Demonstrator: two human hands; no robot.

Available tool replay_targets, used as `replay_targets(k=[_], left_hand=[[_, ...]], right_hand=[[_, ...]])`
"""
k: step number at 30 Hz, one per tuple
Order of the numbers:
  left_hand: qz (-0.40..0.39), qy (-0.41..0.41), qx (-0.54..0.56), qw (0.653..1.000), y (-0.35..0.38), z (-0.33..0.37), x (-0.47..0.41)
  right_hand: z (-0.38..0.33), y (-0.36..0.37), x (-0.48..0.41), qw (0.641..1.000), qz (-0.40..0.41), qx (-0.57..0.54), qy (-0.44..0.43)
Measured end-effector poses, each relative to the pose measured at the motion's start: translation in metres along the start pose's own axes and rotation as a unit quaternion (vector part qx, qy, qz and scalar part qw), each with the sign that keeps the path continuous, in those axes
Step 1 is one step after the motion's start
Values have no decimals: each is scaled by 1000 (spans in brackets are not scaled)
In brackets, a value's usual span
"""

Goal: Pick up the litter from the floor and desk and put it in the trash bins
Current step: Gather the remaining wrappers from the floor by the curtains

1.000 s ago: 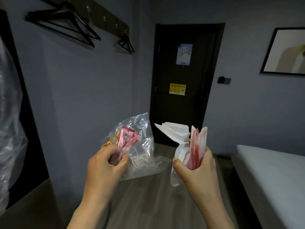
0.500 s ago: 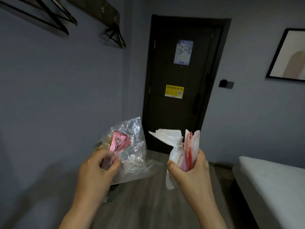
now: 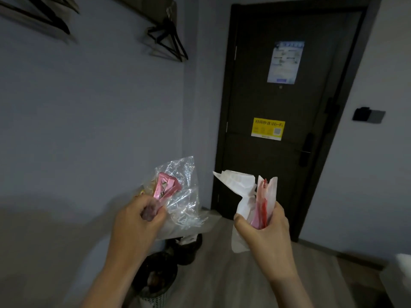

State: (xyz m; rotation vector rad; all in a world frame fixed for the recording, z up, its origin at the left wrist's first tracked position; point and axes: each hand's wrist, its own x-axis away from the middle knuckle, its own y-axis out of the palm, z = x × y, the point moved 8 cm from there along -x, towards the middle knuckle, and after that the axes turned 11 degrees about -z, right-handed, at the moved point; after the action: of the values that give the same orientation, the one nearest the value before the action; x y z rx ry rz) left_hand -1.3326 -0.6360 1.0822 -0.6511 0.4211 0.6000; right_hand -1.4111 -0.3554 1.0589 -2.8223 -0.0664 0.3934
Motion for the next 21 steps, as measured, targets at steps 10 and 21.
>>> replay_targets(k=[10,21], left_hand=[[-22,-62,-9,998,93,-101,-120],[-76,-74,-11,994,178,-239,-289]], right_hand=[[75,66,-177,998,-61,15,27],[135,175,-345,987,-102,75,96]])
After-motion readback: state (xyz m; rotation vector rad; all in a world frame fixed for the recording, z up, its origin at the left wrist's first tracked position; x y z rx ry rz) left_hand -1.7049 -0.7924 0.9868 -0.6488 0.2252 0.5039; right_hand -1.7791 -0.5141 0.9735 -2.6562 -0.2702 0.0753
